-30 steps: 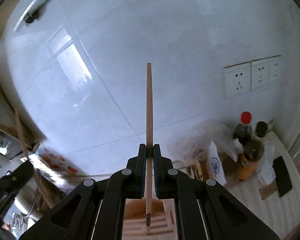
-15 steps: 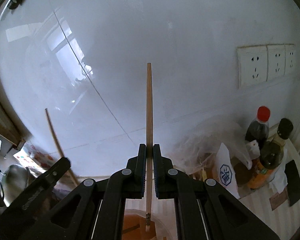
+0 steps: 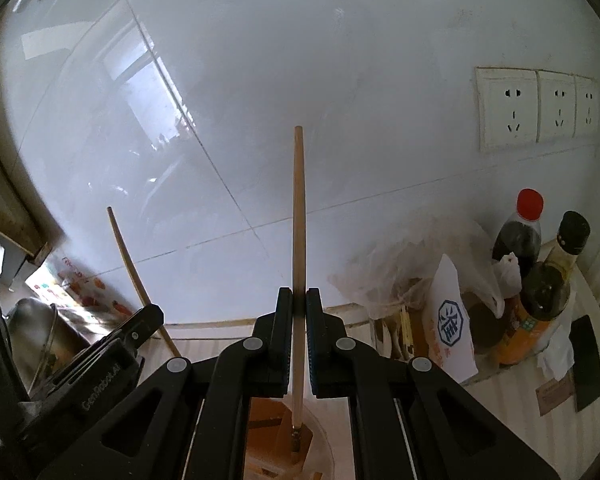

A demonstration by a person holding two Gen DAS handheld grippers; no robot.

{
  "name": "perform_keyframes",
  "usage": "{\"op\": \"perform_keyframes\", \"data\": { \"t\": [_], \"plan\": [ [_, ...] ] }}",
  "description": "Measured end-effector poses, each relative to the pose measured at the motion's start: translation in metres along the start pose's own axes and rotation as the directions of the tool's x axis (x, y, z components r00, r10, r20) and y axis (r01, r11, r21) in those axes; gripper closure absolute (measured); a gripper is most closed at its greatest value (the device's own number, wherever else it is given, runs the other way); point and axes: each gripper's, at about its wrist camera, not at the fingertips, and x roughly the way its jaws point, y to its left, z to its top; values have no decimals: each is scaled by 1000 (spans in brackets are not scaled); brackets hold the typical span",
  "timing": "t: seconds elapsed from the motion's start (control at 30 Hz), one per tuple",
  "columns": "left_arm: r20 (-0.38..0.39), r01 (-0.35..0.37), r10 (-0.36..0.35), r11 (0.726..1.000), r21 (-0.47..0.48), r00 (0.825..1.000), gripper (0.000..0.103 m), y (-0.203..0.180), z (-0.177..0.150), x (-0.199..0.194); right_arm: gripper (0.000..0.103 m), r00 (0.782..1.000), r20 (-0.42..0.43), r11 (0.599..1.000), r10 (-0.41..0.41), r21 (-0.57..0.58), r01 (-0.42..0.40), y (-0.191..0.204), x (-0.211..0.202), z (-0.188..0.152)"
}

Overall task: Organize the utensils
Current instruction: 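Lower both chopsticks into the pink holder and open both tools, then close the left tool on a chopstick on the mat while the right tool grasps another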

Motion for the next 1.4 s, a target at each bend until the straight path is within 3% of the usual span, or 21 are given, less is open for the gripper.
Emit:
{"op": "perform_keyframes", "data": {
  "t": [0.23,0.27,0.3,0.33,0.37,0.4,0.47,0.57,0.77,0.83,0.9,1.03,1.07,1.13,1.2,1.23,1.27,1.4],
  "plan": [
    [-47,50,-48,997,55,998,91,-4,2,-38,94,998,-54,999,25,-41,-27,7,-15,-5],
    [-44,55,-52,997,55,998,84,-2,2,-47,89,998,-58,999,26,-41,-28,7,-18,-5],
    [-40,48,-46,997,55,998,64,0,2,-57,84,998,-64,999,29,-39,-32,6,-22,-5],
    [-34,38,-36,998,54,999,49,2,1,-66,68,998,-60,999,25,-31,-27,5,-30,-5],
    [-23,26,-25,998,50,999,25,5,0,-75,56,998,-55,999,24,-26,-26,3,-34,-5],
    [-9,18,-18,999,42,1000,20,9,-2,-86,53,999,-43,1000,24,-18,-24,1,-44,-5],
    [12,-1,1,999,38,1000,19,19,-7,-105,49,1000,-28,1000,11,-4,-12,-2,-61,-4],
    [2,-31,31,999,38,1000,0,35,-18,-118,43,1000,-18,1000,1,22,-1,-5,-82,-7],
    [-59,-107,110,993,42,992,0,68,-63,-122,30,998,-20,997,-58,57,59,-12,-123,-39],
    [-116,-127,132,991,48,985,0,76,-84,-112,22,997,-18,995,-79,57,80,-13,-131,-55],
    [-180,-139,147,989,55,973,0,83,-110,-100,21,995,-27,993,-98,56,100,-16,-135,-75],
    [-321,-164,185,982,92,929,0,93,-165,-66,21,983,-141,990,-120,54,129,-27,-123,-118],
    [-370,-168,195,980,105,908,0,94,-183,-55,21,975,-183,989,-123,57,136,-30,-116,-130],
    [-424,-161,198,979,122,884,0,95,-207,-41,22,957,-262,986,-125,71,148,-38,-102,-153],
    [-484,-144,197,979,144,853,1,92,-232,-23,33,935,-335,984,-115,91,153,-47,-86,-176],
    [-511,-128,187,981,149,839,3,91,-241,-16,47,915,-388,981,-114,100,165,-54,-75,-191],
    [-537,-107,171,983,149,826,9,89,-249,-9,57,902,-416,980,-113,103,171,-57,-68,-200],
    [-629,-20,109,989,147,769,43,75,-280,22,63,850,-512,973,-124,107,207,-72,-44,-240]
  ]
}}
